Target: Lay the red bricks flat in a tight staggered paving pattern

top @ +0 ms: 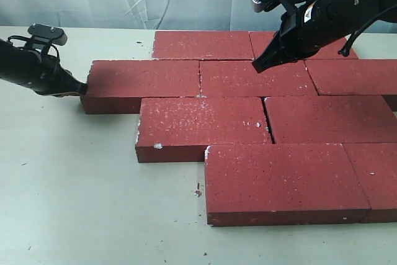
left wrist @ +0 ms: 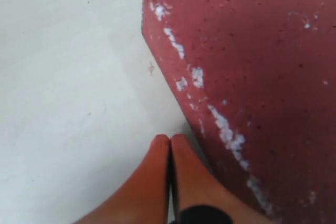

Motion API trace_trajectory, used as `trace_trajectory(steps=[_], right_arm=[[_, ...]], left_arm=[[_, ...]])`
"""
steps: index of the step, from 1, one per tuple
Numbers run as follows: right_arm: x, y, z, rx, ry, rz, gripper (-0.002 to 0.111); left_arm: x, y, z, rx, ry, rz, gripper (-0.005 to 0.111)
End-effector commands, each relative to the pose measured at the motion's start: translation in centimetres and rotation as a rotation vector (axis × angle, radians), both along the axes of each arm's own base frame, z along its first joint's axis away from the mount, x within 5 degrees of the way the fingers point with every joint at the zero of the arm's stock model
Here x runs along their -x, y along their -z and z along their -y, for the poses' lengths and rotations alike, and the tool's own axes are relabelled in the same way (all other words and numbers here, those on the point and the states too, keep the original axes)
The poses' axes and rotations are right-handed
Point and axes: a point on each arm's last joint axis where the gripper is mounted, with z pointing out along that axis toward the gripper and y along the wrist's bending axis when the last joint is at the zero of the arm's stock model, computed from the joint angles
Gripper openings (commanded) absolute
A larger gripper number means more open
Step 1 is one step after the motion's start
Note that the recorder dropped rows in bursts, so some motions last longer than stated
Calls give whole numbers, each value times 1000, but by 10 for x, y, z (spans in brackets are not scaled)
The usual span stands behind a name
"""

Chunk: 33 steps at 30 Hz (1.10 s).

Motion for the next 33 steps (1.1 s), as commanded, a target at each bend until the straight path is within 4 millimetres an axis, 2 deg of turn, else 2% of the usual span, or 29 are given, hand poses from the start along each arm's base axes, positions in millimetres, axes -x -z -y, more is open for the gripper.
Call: trace_trajectory(steps=[1, 7, 15, 18, 21, 26, 29, 33], right_arm=[[0, 1, 1, 7, -5, 6, -1], [0, 1, 1, 4, -5, 12, -1], [-4, -3, -3, -69, 17, 52, -1], [-9, -10, -6, -132, 26, 142, -1], [-10, -12, -7, -129, 28, 127, -1], [2, -14, 6, 111, -10, -121, -1], [12, -20, 18, 252, 15, -252, -1], [23, -33, 33, 348, 118, -297, -1]], left_arm=[[-1, -5, -11, 19, -62, 2, 0], [-1, -13, -19, 43, -111, 5, 0], [6, -52, -12, 120, -76, 47, 0], [10, -66, -1, 137, -22, 63, 0], [16, -77, 17, 118, 62, 76, 0], [22, -92, 41, 113, 143, 107, 0], [24, -96, 45, 109, 157, 116, 0], [26, -93, 42, 85, 141, 77, 0]])
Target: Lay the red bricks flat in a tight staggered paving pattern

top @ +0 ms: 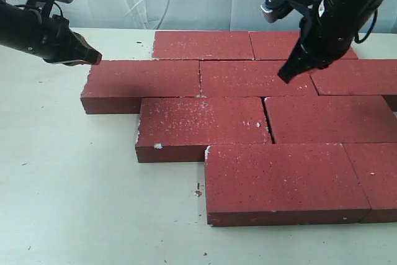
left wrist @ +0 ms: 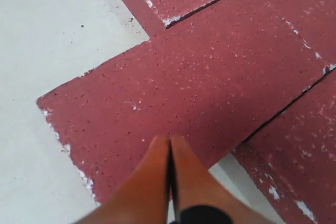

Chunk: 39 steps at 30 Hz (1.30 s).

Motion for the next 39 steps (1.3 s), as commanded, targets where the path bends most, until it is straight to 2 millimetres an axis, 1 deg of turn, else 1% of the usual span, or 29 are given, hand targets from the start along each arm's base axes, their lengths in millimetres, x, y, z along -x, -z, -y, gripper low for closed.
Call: trace_trajectory(steps=[1, 5, 8, 13, 16, 18, 20, 23, 27, 31, 36, 39], right_arm=[[14, -22, 19, 128, 124, -25, -1], [29, -49, 28, 104, 211, 44, -1], [42, -72, 36, 18, 248, 94, -1], [64, -100, 64, -140, 369, 135, -1], [85, -111, 79, -164, 392, 209, -1], [102, -113, 89, -153, 403, 256, -1], [117, -114, 94, -157, 406, 292, -1], [140, -116, 96, -209, 402, 372, -1], [167, -122, 98, -296, 405, 513, -1], [184, -118, 99, -327, 392, 564, -1], [207, -119, 103, -326, 420, 520, -1], [215, -122, 104, -334, 420, 540, -1]], left_arm=[[3, -1, -2, -38, -12, -32, 0], [7, -6, -6, -77, -37, -52, 0], [14, -19, -7, -97, -23, -46, 0], [31, -36, -8, -102, -38, -2, 0], [44, -47, -9, -100, -37, 14, 0], [52, -56, -7, -86, -16, 9, 0], [57, -62, -6, -78, 3, 9, 0], [60, -67, -6, -75, 3, 22, 0], [60, -68, -6, -74, 0, 27, 0], [59, -68, -6, -75, -2, 28, 0], [59, -68, -6, -73, -8, 34, 0], [58, -68, -7, -76, -17, 45, 0]])
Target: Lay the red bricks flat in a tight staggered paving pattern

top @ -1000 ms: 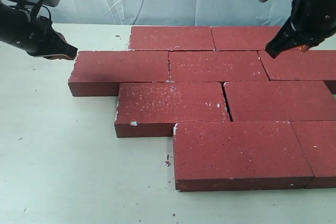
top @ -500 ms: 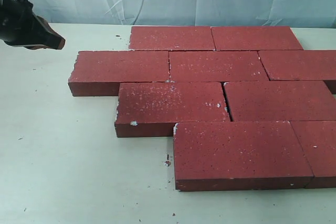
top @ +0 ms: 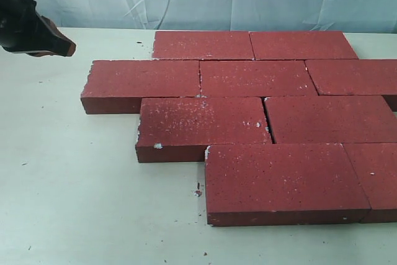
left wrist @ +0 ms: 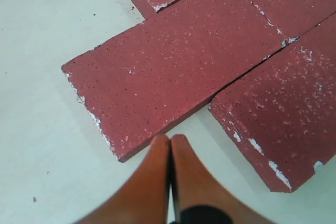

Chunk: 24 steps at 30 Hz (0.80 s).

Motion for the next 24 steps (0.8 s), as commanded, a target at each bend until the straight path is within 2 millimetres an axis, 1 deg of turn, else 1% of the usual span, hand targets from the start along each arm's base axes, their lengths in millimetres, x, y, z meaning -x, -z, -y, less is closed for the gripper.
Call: trace_trajectory(steps=[1, 5, 11, 13, 14, 15, 17, 19, 21, 24], right_arm=[[13, -4, 3, -5, 8, 23, -1], [16, -5, 3, -7, 8, 35, -1], [16, -6, 3, -9, 7, 41, -1], [20, -8, 3, -10, 6, 61, -1], [22, -11, 5, 20, 2, 94, -1], [28, -19, 8, 50, -2, 182, -1], [38, -29, 10, 81, -15, 334, -1], [48, -33, 10, 98, -38, 479, -1], [56, -25, 11, 117, -49, 533, -1], [64, -8, 11, 121, -60, 557, -1]], left_arm=[[0, -3, 0, 2, -20, 24, 0], [-3, -3, -1, -4, -38, 47, 0], [-3, -4, -1, -5, -41, 50, 0], [-3, -4, -1, -5, -41, 50, 0], [-3, -4, -1, -5, -41, 50, 0], [-3, -4, -1, -6, -39, 51, 0], [-3, -4, -2, -8, -39, 51, 0], [-3, -4, -2, -8, -39, 51, 0], [-3, -4, -2, -8, -39, 51, 0], [-3, -4, -2, -8, -39, 51, 0]])
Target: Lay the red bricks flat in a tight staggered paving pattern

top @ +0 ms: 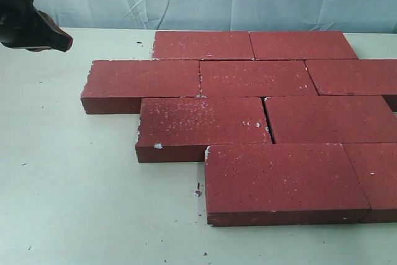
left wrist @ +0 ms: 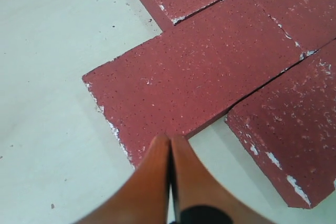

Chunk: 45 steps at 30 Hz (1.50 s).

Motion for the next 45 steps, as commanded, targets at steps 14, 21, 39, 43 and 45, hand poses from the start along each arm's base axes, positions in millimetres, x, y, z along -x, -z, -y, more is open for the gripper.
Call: trace_trajectory(steps=[14, 21, 39, 43, 45], right_arm=[[22, 50, 9, -100, 121, 49, -1], [21, 51, 8, -115, 110, 52, -1], [32, 119, -3, -218, -12, 167, -1], [35, 141, -3, -256, -9, 159, -1], [35, 149, -3, -258, -7, 148, -1]], left_arm=[[1, -2, 1, 5, -3, 7, 0], [1, -2, 1, 5, -3, 7, 0], [1, -2, 1, 5, -3, 7, 0], [1, -2, 1, 5, -3, 7, 0], [1, -2, 1, 5, -3, 7, 0]])
